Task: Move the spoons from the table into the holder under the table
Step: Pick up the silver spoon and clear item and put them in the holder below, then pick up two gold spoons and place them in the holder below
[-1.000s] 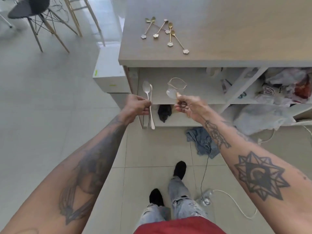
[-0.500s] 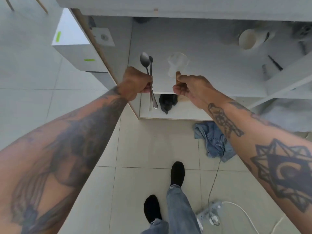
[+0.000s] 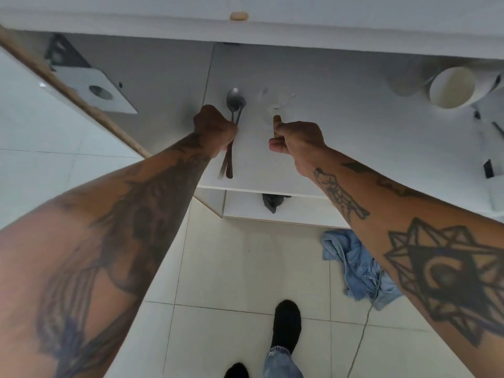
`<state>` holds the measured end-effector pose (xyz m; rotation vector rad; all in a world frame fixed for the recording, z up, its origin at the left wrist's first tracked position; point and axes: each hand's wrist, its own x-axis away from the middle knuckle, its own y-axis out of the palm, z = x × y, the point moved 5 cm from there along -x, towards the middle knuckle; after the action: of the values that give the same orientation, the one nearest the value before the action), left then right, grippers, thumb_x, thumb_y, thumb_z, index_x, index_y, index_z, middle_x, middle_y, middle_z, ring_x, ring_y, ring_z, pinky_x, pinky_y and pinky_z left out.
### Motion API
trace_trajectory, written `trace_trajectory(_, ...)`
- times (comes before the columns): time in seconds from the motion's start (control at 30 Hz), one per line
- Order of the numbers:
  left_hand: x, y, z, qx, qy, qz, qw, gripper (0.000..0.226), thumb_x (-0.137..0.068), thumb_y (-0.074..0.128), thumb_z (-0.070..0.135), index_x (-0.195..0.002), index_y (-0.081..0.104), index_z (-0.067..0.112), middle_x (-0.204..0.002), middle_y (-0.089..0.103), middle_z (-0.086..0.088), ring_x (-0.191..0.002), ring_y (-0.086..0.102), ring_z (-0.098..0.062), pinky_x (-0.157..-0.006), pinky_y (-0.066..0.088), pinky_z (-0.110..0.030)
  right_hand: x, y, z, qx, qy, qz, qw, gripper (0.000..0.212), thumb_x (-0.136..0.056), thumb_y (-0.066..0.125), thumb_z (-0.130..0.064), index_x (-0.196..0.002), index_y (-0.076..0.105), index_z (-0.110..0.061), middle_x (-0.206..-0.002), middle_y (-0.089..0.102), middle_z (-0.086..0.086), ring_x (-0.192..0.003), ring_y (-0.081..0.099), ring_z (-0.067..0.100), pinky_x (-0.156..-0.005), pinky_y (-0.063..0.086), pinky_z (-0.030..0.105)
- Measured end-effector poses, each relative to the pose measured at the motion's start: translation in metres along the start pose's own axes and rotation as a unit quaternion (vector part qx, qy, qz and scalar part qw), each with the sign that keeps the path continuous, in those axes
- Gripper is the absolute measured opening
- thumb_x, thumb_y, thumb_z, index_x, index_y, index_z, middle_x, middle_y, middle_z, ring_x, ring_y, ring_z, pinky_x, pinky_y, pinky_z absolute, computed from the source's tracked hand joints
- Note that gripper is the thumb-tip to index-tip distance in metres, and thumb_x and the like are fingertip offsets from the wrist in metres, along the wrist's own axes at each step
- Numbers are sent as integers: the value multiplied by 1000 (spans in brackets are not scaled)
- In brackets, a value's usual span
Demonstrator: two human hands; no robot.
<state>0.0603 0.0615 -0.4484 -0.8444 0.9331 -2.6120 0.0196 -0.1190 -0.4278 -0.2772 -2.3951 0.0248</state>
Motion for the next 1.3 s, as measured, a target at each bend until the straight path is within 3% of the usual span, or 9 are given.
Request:
trace_trajectory(0.1, -6, 1, -7, 10, -7, 2, 1000, 33, -80, 84, 5, -108, 72, -9, -108, 77, -21, -94, 79, -34, -82, 66, -45, -2, 2, -3, 36, -15, -14, 999, 32, -100, 58, -20, -72, 58, -5, -74, 63, 11, -71, 63, 23, -97, 58, 38)
trace_trajectory(0.27, -5, -1, -6, -4, 17, 24, 1000, 43, -71, 93, 19, -101, 76, -8, -101, 80, -21, -91, 80, -32, -83, 65, -42, -3, -2, -3, 34, -40, -18, 998, 36, -98, 57, -17, -116, 64, 13, -92, 62, 15, -83, 63, 23, -94, 58, 44)
trace_trajectory(0.4, 13, -11, -6, -73, 50, 50, 995, 46, -76, 88, 36, -101, 77, -1, -102, 80, -15, -95, 79, -28, -83, 61, -27, 12, -2, -9, 45, -36, 6, 998, 26, -96, 63, -19, -72, 65, -7, -72, 68, 10, -77, 68, 28, -97, 57, 44)
trace_trajectory(0.53, 54, -30, 0, -105, 52, 31, 993, 36, -84, 81, 31, -101, 78, -1, -99, 80, -16, -94, 79, -29, -85, 62, -31, 50, -21, -18, 33, -43, 35, 998, 22, -92, 64, -8, -70, 63, -11, -91, 76, 19, -81, 72, 31, -95, 59, 45)
trace_trajectory(0.6, 77, -34, -2, -150, 60, 22, 987, 30, -92, 72, 31, -92, 78, 2, -97, 80, -14, -96, 78, -26, -79, 56, -25, 67, -33, -17, 34, -38, 42, 998, 8, -92, 62, -5, -88, 68, 0, -88, 73, 14, -92, 75, 36, -96, 59, 45)
trace_trajectory(0.7, 134, -61, 4, -189, 65, -20, 980, 30, -99, 57, 26, -93, 77, 3, -90, 75, -8, -106, 73, -26, -74, 48, -25, 121, -57, -28, 27, -37, 63, 997, 33, -92, 60, -5, -116, 60, 19, -114, 70, 24, -104, 73, 40, -101, 54, 49)
trace_trajectory(0.77, 170, -86, 5, -146, 64, -39, 987, 33, -100, 54, 23, -106, 77, 0, -97, 75, -13, -112, 70, -32, -79, 47, -28, 165, -74, -40, 51, -39, 69, 996, 34, -92, 58, -9, -116, 62, 14, -101, 73, 14, -96, 75, 35, -106, 50, 48)
trace_trajectory(0.9, 247, -153, 7, -70, 58, -29, 995, 26, -91, 65, 20, -84, 78, -1, -94, 80, -19, -99, 74, -33, -71, 47, -29, 252, -112, -57, 49, -60, 99, 992, 17, -93, 61, -19, -107, 69, -12, -79, 74, 6, -82, 75, 24, -101, 54, 44)
trace_trajectory(1.3, 340, -348, 99, -53, 131, 76, 987, 21, -85, 68, 16, -75, 84, 6, -71, 71, -27, -68, 70, -37, -73, 56, -35, 386, -189, -189, 32, -160, 132, 978, 13, -89, 68, -15, -93, 68, -3, -68, 66, 15, -67, 66, 31, -87, 60, 52)
